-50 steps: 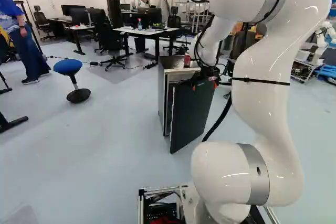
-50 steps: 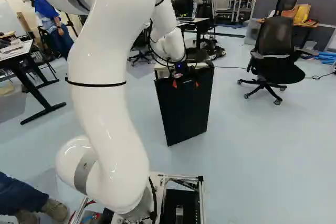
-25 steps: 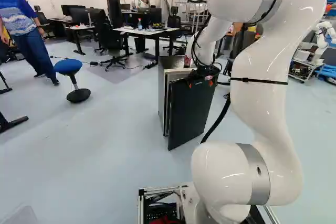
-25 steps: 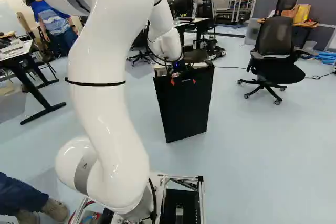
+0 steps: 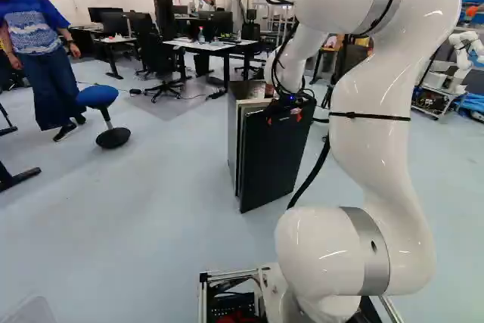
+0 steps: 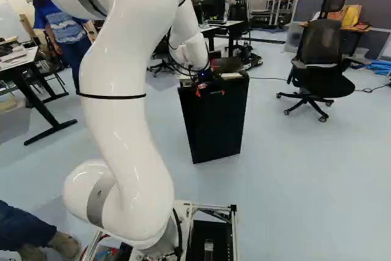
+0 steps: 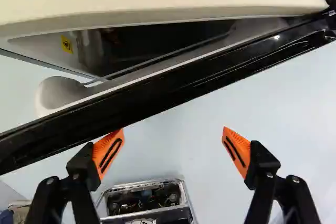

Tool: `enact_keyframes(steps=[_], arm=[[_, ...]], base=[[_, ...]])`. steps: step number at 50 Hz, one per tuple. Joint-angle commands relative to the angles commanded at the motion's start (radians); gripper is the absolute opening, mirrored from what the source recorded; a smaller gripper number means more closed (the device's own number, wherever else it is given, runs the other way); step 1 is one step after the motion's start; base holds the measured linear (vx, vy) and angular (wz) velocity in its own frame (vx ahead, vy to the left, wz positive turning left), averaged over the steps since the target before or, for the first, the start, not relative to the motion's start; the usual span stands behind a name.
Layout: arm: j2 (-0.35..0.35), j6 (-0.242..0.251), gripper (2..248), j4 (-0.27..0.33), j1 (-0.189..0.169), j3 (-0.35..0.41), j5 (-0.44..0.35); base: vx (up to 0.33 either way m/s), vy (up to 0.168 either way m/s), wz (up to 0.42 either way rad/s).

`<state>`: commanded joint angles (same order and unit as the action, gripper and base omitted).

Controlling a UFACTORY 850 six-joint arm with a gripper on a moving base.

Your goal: Grab a drink from the fridge

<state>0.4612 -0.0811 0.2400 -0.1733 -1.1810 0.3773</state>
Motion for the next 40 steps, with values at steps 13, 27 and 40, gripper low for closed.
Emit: enact_keyframes(steps=[13,27,40], arm=[[0.010,0.000,247,0.000,0.015,-0.014,-0.004],[0.026,0.000,247,0.000,0.028,-0.036,-0.014],[0.042,0.000,247,0.000,0.039,-0.057,-0.024]], base=[[0.000,0.000,0.000],[0.000,0.000,0.000],[0.000,0.000,0.000]])
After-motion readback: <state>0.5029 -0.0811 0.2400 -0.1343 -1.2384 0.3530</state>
